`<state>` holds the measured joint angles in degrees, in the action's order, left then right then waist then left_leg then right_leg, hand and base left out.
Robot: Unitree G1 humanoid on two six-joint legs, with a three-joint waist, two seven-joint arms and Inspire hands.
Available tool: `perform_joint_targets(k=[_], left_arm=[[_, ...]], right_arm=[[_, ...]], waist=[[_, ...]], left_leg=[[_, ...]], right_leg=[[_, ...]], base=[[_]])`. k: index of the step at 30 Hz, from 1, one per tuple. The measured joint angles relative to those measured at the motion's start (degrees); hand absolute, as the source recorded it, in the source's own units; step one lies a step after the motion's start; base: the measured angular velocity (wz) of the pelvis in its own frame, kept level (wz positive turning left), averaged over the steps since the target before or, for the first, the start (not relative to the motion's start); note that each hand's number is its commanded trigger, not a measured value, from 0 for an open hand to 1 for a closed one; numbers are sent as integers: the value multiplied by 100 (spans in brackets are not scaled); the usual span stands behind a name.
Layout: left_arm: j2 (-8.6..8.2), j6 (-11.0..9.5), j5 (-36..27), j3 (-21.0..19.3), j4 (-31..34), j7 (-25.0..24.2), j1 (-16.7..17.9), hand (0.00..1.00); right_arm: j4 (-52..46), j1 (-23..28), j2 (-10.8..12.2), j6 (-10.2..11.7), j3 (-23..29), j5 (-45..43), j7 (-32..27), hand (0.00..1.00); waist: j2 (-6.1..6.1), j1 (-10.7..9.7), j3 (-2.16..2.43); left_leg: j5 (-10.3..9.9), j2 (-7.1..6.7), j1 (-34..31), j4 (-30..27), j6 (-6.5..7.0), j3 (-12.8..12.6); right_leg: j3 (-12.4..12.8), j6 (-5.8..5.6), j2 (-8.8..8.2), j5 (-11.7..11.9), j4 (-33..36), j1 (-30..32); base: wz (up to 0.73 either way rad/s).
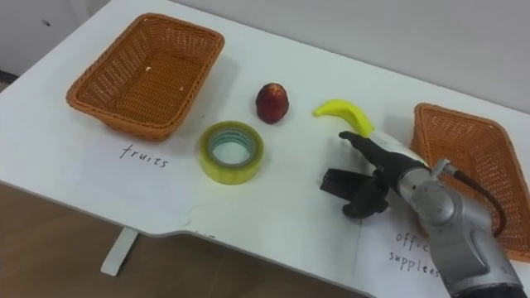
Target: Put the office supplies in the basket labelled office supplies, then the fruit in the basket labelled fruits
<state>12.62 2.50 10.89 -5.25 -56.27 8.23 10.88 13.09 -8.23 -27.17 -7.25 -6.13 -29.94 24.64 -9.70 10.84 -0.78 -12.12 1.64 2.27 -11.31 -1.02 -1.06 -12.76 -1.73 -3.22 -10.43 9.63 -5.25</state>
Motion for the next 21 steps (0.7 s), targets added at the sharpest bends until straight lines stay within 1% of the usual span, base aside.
perform_joint_targets(k=[3, 7, 9, 11, 16, 19, 21], left_arm=[[0, 7, 2, -8, 12, -1, -5, 0], [3, 13, -2, -9, 11, -2, -12, 0], [2, 29, -2, -9, 11, -2, -12, 0], [3, 138, 4, -14, 11, -2, -16, 0], [5, 273, 7, -16, 11, -1, -17, 0], [4, 352, 7, -16, 12, -1, -21, 0], [5, 366, 8, -16, 12, -1, -22, 0]], right_arm=[[15, 0, 0, -38, 0, -2, 104, 0], [194, -51, 0, -50, 0, 4, 199, 0], [196, -53, 9, -121, -1, 4, 279, 0], [197, -53, 27, -233, -1, 0, 380, 0], [194, -54, 34, -380, 0, 0, 524, 0], [192, -55, 36, -421, 0, 0, 559, 0], [190, -57, 36, -438, 0, 0, 560, 0]], waist=[[-31, -4, -12], [-64, -12, -10], [-68, -13, -18], [-74, -13, -19], [-74, -12, -19], [-74, -7, -18], [-73, -7, -19]], left_leg=[[0, -4, 11, 0, 0, 16], [0, -5, 25, 0, 0, 26], [0, -5, 25, -1, 0, 25], [-1, -5, 21, -2, 1, 23], [-2, -4, 8, 2, 1, 21], [-2, -2, 8, 2, 1, 23], [-2, -2, 8, 2, 1, 23]], right_leg=[[-6, 0, 0, 0, -10, -24], [-15, 0, -1, 0, -9, -45], [-20, 0, -1, 0, -9, -46], [-26, 0, -1, 0, -5, -46], [-77, 0, -1, 0, 0, -49], [-153, 0, -5, 0, 1, -53], [-155, 0, -6, 0, 1, -53]], base=[[0], [0], [0], [0], [0], [0], [0]])
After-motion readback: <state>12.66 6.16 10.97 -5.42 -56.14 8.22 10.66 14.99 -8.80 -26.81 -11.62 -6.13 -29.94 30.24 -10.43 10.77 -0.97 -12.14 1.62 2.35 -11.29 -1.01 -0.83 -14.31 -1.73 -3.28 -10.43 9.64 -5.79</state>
